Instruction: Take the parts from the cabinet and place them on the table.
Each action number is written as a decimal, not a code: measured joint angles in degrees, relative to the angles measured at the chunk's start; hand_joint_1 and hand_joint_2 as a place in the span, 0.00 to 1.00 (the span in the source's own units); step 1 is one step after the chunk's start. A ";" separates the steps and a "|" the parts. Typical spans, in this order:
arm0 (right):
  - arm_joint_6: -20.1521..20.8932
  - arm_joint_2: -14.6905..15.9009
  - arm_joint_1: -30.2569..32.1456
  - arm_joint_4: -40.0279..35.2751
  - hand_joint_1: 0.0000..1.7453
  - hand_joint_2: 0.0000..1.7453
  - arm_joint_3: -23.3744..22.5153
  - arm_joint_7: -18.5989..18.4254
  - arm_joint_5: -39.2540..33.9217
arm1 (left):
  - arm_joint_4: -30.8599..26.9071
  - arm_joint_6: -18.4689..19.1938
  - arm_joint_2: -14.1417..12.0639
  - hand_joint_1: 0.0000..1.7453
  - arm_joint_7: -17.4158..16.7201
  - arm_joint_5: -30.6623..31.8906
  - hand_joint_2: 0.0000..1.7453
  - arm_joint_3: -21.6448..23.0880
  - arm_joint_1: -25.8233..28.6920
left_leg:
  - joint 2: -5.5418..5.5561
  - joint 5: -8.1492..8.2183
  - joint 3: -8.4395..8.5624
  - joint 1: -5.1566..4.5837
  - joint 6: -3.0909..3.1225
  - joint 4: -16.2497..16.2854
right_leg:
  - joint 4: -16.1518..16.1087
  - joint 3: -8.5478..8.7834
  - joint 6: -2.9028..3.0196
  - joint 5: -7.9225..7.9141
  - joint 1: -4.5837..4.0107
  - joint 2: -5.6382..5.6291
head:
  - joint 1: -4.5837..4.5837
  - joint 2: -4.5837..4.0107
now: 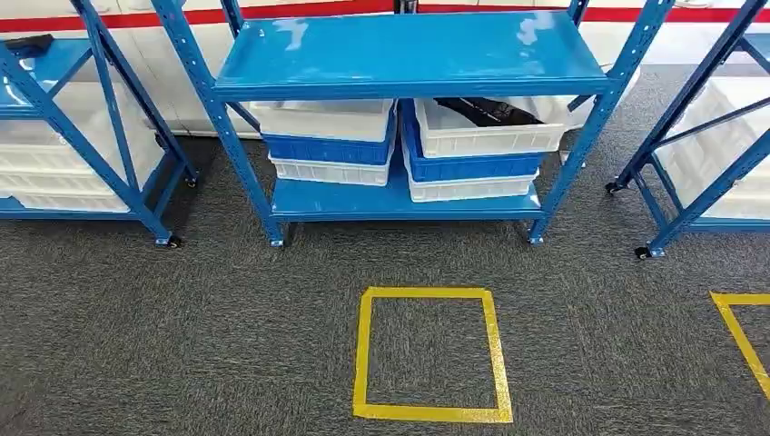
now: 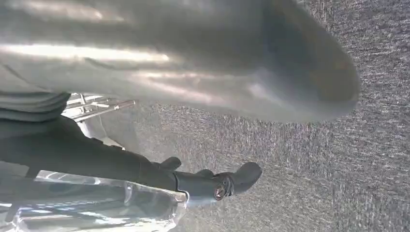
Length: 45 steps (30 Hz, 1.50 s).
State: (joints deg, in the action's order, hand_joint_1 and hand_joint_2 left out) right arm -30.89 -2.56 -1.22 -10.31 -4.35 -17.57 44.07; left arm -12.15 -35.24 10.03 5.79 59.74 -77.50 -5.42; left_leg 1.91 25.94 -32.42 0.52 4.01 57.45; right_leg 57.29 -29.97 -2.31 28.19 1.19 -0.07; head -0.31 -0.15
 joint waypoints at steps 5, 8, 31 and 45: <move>0.07 -0.02 -0.04 0.00 0.00 0.00 -1.40 1.60 -2.12 | 0.07 2.45 -0.04 0.00 1.31 -0.48 0.00 0.00 0.02 | -0.01 -0.12 0.12 0.28 -1.83 -0.31 | 0.07 -0.04 0.33 0.14 -0.34 0.02 | 0.02 0.00; 0.07 -0.02 -0.03 0.00 0.00 0.00 -1.90 1.99 -2.41 | 0.09 2.91 -0.04 0.00 1.49 -0.50 1.00 0.00 0.02 | -0.02 -0.04 0.15 0.41 -3.20 -0.40 | 0.09 -0.14 0.60 0.18 -0.61 0.02 | 0.04 0.00; 2.43 -0.04 0.65 -0.18 0.00 0.00 -3.26 3.69 -5.95 | 0.00 6.98 -1.09 0.00 1.40 -6.67 0.00 6.26 1.38 | -0.03 0.09 0.08 -0.32 -3.26 -0.28 | 0.05 -0.52 0.55 0.18 0.04 0.03 | 0.04 0.00; 10.77 0.33 3.00 -2.64 0.00 0.00 -2.19 7.69 -17.24 | -2.10 15.28 -3.72 0.00 -0.68 -22.44 0.00 25.84 4.84 | -0.04 0.11 0.02 -0.33 -3.25 -0.28 | 0.05 -0.67 0.56 0.19 0.05 0.03 | 0.06 0.00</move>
State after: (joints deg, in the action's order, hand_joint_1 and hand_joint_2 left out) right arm -20.11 -2.23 1.78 -12.96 -6.54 -9.88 26.83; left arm -14.25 -19.96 6.32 5.12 37.30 -51.66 -0.58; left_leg 1.87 26.05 -32.40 0.19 0.76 57.17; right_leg 57.34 -30.64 -1.75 28.38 1.24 -0.04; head -0.24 -0.15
